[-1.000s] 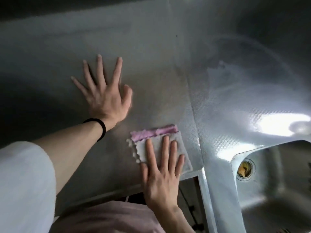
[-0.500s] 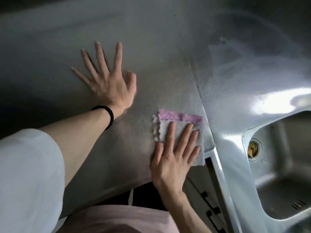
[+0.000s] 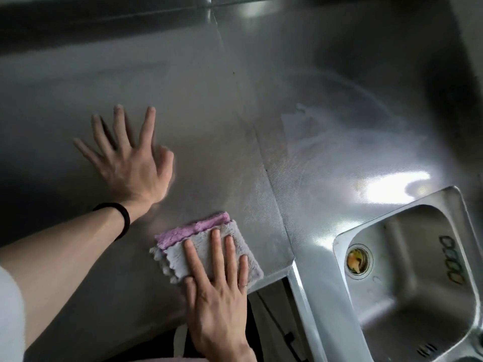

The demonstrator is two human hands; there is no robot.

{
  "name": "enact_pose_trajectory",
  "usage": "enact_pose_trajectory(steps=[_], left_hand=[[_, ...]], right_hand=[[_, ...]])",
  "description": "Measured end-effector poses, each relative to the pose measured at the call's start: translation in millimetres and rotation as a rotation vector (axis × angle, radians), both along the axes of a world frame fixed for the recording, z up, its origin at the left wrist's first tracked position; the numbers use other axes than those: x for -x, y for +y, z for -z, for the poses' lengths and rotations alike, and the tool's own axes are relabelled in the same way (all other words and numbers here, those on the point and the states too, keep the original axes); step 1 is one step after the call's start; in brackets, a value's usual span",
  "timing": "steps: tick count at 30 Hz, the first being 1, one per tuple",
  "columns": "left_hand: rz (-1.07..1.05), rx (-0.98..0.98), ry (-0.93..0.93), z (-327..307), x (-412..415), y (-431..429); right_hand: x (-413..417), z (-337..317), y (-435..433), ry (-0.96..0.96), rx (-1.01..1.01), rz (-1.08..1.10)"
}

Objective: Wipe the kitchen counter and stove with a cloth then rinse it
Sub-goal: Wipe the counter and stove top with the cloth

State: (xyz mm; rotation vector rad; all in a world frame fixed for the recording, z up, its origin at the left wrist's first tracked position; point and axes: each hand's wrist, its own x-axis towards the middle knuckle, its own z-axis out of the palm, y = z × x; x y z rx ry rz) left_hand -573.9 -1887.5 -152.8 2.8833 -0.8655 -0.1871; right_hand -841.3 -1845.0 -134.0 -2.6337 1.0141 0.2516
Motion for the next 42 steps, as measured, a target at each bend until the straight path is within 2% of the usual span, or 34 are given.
enact_pose_trajectory(steps=[6,11,16,19,23,26,28,31,33,37,42], left_hand=[[-0.016,-0.029,0.018,-4.0,1.5,-4.1],[-0.027,0.01,0.064,-12.4,-0.3,-5.7],[0.09,0.117,0.121,-27.9,38.6,-84.2],[0.081,0.123,0.173,-26.0,62.7,-133.1],[0.021,0.064,0.149,-15.6,84.9,-160.1],[-0.004,0.024,0.092,-8.3,92.2,-162.3],[-0.013,0.001,0.064,-5.6,93.0,-162.6],[-0.014,-0.027,0.044,-4.8,92.8,-162.0],[0.0,-0.037,0.036,-4.4,93.2,-163.3],[-0.006,-0.031,0.025,-2.1,92.2,-163.4],[-0.011,-0.018,0.015,-2.8,92.9,-162.5]], right_hand=[[36.3,0.6,-150.9,0.011,0.005,0.047],[68.1,-5.2,-283.5,-0.038,0.036,0.25],[100.6,-6.4,-391.3,-0.015,0.034,0.432],[106.4,-6.8,-437.8,-0.004,0.018,0.55],[91.1,-9.8,-452.0,-0.007,0.039,0.658],[75.3,-10.8,-404.0,-0.019,0.025,0.642],[65.2,-8.2,-335.6,-0.032,0.003,0.524],[52.1,-1.1,-225.6,-0.059,-0.035,0.232],[51.0,0.8,-197.5,-0.044,-0.043,0.161],[74.0,-0.6,-253.8,-0.038,0.002,0.047],[124.6,-11.7,-410.0,0.017,0.013,0.342]])
